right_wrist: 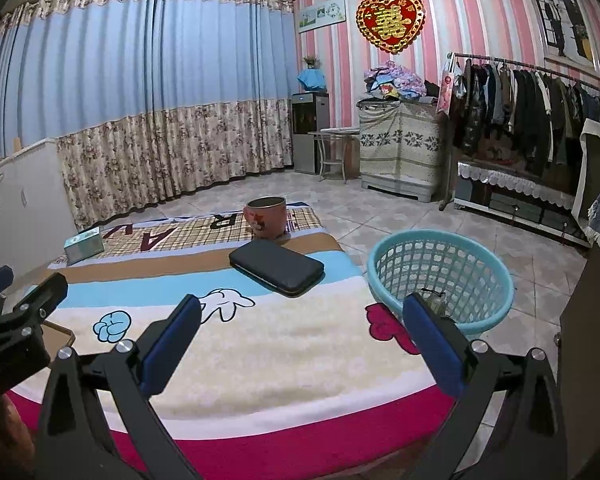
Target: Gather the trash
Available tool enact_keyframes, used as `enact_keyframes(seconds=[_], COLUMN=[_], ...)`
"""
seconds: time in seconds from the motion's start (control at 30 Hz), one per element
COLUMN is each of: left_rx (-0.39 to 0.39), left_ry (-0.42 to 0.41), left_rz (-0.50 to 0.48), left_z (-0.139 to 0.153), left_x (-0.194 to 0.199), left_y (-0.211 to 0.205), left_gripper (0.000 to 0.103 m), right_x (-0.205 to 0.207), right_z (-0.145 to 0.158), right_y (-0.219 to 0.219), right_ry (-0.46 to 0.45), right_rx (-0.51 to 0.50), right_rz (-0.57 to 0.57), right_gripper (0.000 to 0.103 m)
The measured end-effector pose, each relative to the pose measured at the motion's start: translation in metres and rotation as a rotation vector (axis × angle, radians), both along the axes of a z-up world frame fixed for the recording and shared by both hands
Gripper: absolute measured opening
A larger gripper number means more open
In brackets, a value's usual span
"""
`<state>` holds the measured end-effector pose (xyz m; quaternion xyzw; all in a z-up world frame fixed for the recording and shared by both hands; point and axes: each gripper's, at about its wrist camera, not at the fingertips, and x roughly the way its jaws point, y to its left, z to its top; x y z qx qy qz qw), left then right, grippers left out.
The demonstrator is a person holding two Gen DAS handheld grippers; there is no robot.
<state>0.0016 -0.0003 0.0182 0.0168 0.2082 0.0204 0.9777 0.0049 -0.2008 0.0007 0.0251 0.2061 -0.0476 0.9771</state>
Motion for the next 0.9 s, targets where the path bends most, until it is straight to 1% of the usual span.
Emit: enact_keyframes(seconds=[0.17,0.37,0.9], left_rx=[-0.001,0.001,0.037], left_ry=[-0.001,-0.009,-0.025], left_rz=[0.005,0.01,0.002], left_z=[0.0014,0.0017,-0.0016], left_x=[0.0008,0.0007,-0.001], left_y=[0.0009,0.0004,-0.007], left_gripper=[0.098,0.098,0.098], right_x=[0.0001,-0.0001,-0.0018], right_z=[-0.0003,-0.0005,-0.0003], right_y=[0.0055,0.0069,0.0092], right_ry=[-0.003,-0.003,-0.003], right_rx=[-0.025,-0.024,-0.029], right_rz=[0.004,0.01,0.004], right_gripper=[0.098,0.098,0.098])
